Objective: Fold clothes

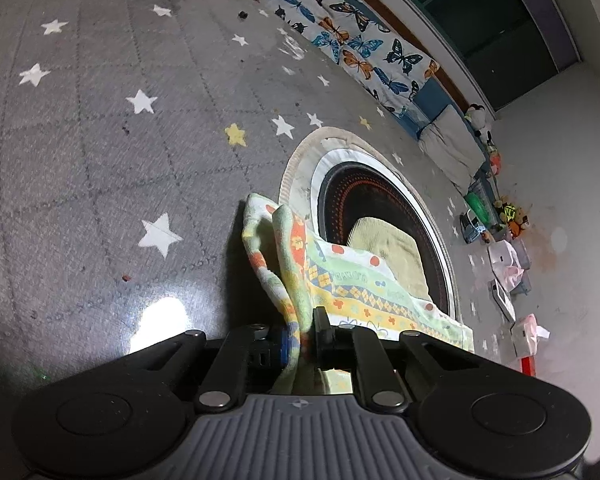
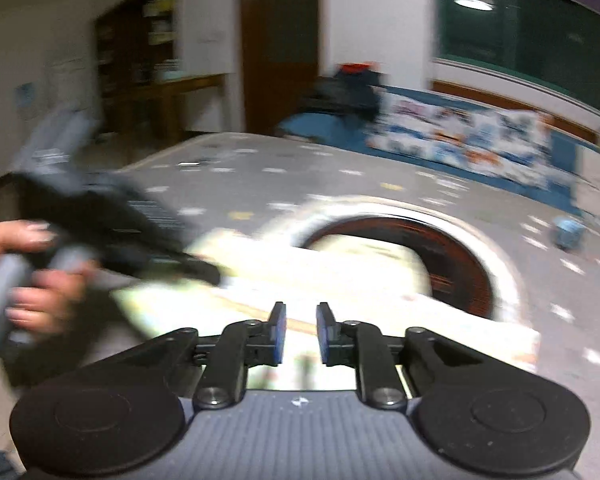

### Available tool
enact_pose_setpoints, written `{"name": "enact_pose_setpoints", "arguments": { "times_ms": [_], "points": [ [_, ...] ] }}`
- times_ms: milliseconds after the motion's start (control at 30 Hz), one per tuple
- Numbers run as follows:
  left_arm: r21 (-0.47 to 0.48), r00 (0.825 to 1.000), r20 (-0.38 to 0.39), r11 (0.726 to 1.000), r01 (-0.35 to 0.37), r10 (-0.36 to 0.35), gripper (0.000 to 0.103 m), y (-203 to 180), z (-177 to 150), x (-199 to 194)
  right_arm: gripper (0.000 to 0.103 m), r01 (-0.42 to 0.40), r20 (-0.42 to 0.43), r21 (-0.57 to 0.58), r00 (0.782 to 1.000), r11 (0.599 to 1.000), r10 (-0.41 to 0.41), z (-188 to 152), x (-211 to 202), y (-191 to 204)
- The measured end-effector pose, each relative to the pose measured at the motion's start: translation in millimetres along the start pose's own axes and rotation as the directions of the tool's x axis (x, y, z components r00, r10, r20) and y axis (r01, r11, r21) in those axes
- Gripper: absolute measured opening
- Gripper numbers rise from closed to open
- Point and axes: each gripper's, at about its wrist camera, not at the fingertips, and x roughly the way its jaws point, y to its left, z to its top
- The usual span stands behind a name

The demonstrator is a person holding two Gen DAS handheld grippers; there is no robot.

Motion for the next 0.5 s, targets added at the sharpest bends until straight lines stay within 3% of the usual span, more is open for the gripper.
{"name": "enact_pose_setpoints", "arguments": {
  "times_ms": [100,167,267,333,500],
  "points": [
    [0.005,1.000,-0.001,1.000,-0.003,0.003,0.013,-0.6,0.1,-0.1,0.022,0.111,-0.026,0.082,0.994,0.990,-0.109,-7.7,2.2,-42.9],
    [0.004,1.000,-0.003,1.000,-0.004,0.004,0.013,-0.5,0.7,-0.2,0.034,0.168,-0.038,0.123,0.986,0.978,-0.165,-13.6,4.3,-66.5],
    [0.007,1.000,-0.007,1.000,-0.008,0.008,0.013,-1.0,1.2,-0.3,0.042,0.233,-0.051,0.184,0.972,0.955,-0.228,-22.6,7.6,-96.7],
    [0.008,1.000,-0.010,1.000,-0.010,0.010,0.013,-1.1,1.5,-0.3,0.051,0.245,-0.057,0.226,0.969,0.943,-0.239,-28.7,6.3,-109.4],
    [0.007,1.000,-0.019,1.000,-0.008,0.009,0.014,-0.5,2.7,-0.1,0.050,0.209,-0.079,0.338,0.978,0.918,-0.194,-40.5,15.1,-130.7]
  ]
}}
